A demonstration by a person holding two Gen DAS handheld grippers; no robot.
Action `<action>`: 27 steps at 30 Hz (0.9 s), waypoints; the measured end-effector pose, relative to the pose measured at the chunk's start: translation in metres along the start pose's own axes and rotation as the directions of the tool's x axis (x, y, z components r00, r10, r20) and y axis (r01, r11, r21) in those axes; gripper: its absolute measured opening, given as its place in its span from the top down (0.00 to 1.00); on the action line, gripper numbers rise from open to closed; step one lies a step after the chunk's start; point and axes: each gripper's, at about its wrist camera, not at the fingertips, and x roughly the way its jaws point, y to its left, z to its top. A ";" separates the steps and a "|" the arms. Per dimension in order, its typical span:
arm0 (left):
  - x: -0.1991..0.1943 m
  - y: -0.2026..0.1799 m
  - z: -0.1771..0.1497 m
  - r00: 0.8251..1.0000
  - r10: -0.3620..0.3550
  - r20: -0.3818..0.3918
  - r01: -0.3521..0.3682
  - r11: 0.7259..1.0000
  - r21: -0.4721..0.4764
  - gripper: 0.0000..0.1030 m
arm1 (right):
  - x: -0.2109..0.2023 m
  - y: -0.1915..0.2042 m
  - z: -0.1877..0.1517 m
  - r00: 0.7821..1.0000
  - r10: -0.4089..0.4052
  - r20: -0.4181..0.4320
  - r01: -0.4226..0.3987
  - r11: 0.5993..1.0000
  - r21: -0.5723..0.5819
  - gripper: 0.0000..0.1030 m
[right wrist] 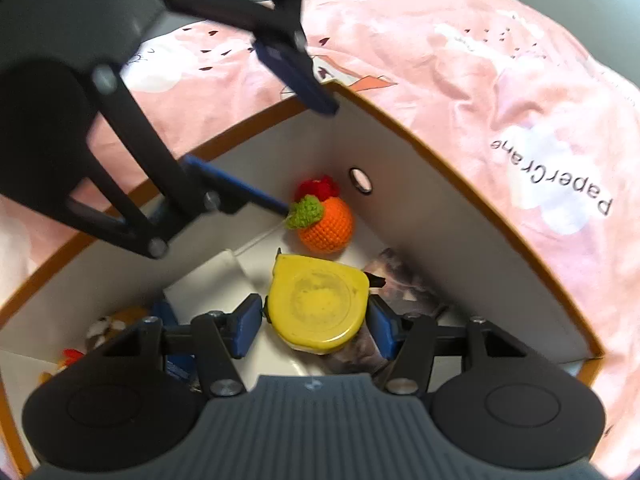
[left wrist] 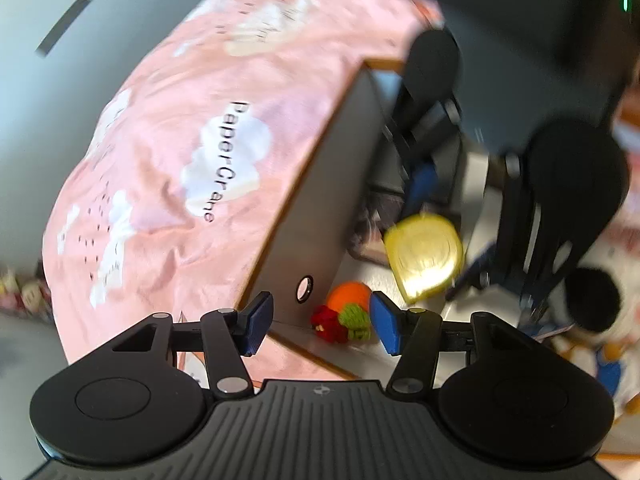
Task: Organize objects
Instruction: 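Lower both held items into the open box and open both grippers, then withdraw both grippers up and away from the open box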
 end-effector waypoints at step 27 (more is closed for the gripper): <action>-0.012 0.027 0.014 0.988 0.153 -0.004 -0.138 0.886 -0.442 0.38 | 0.018 0.005 0.018 0.998 0.052 -0.018 -0.046 0.968 0.247 0.36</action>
